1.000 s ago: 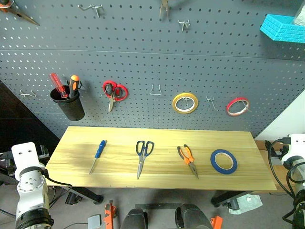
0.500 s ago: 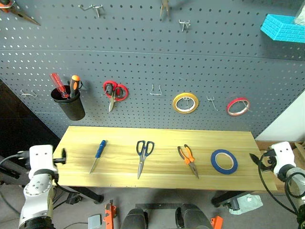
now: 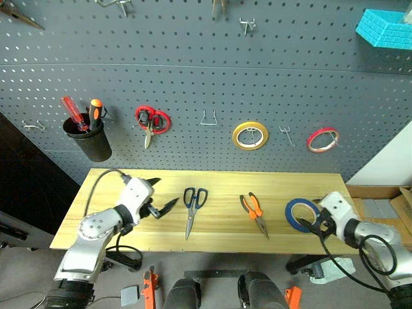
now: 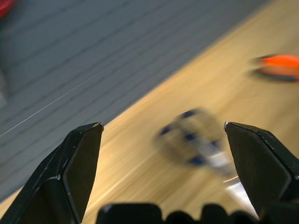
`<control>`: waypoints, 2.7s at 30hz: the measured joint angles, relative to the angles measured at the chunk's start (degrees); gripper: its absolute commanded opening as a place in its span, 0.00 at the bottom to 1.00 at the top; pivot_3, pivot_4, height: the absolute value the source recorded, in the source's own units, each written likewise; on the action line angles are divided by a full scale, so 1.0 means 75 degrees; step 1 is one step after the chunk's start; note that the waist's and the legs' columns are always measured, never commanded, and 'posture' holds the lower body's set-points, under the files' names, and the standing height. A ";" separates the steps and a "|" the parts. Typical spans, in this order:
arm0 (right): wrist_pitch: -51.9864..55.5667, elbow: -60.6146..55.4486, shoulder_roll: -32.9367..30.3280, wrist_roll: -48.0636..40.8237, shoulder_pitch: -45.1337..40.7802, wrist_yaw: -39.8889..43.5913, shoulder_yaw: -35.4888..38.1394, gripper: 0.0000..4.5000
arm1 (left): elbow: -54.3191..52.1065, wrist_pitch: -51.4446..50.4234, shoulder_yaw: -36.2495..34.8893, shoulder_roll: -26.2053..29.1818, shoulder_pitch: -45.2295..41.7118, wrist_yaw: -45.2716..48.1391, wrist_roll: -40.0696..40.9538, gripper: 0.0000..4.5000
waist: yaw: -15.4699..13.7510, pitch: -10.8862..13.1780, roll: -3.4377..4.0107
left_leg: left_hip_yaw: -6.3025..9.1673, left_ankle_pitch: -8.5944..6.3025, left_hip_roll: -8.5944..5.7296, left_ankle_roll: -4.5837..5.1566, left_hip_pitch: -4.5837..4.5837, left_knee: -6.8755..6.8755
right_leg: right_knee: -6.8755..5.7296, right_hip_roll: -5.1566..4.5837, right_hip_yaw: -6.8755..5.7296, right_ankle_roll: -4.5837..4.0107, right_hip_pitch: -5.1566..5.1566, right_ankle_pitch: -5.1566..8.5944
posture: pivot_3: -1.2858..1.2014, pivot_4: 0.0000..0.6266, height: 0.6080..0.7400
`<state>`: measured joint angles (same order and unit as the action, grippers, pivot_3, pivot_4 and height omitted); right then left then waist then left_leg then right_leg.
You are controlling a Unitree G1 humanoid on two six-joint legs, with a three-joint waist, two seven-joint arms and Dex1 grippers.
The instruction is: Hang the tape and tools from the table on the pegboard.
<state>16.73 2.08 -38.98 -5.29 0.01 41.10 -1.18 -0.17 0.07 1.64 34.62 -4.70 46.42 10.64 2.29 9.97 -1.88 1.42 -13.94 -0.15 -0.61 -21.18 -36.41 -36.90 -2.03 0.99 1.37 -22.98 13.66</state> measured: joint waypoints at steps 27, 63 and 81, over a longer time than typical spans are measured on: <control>0.2947 0.1518 0.1197 0.0531 -0.2108 -0.1288 -0.0724 1.00 | 0.0895 -0.0361 0.1763 -0.0551 -0.2524 0.2734 0.0047 0.99 | 0.0351 0.0670 0.0030 | 0.0036 -0.0018 0.0011 0.0031 -0.0216 -0.0075 | -0.0014 0.0071 -0.0002 0.0031 -0.0162 -0.0059 | 0.45 0.45 1.00; 0.2361 -0.4450 0.0915 0.2724 -0.0137 -0.2868 -0.1126 0.12 | -0.0362 -0.1452 0.1234 -0.0299 -0.2434 0.3079 0.1113 1.00 | 0.0408 0.0673 0.0035 | 0.0016 -0.0015 0.0032 0.0024 -0.0225 -0.0088 | -0.0021 0.0098 0.0012 0.0082 -0.0182 -0.0050 | 0.43 0.41 1.00; -0.0723 -0.2297 0.1027 0.3246 -0.2018 -0.3179 -0.1305 0.12 | -0.0358 -0.1401 0.1249 -0.0426 -0.2575 0.3151 0.1084 1.00 | 0.0547 0.0673 0.0034 | 0.0014 -0.0016 0.0029 0.0026 -0.0225 -0.0089 | -0.0027 0.0096 0.0016 0.0077 -0.0182 -0.0053 | 0.43 0.39 1.00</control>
<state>11.30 -15.15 -31.28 19.06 -15.13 17.26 -10.96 -2.86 -10.44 11.00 31.42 -24.01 70.05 18.77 6.39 15.01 -1.63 1.53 -14.06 0.07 -0.42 -22.87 -37.08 -37.11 -1.32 1.11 1.95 -24.34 13.27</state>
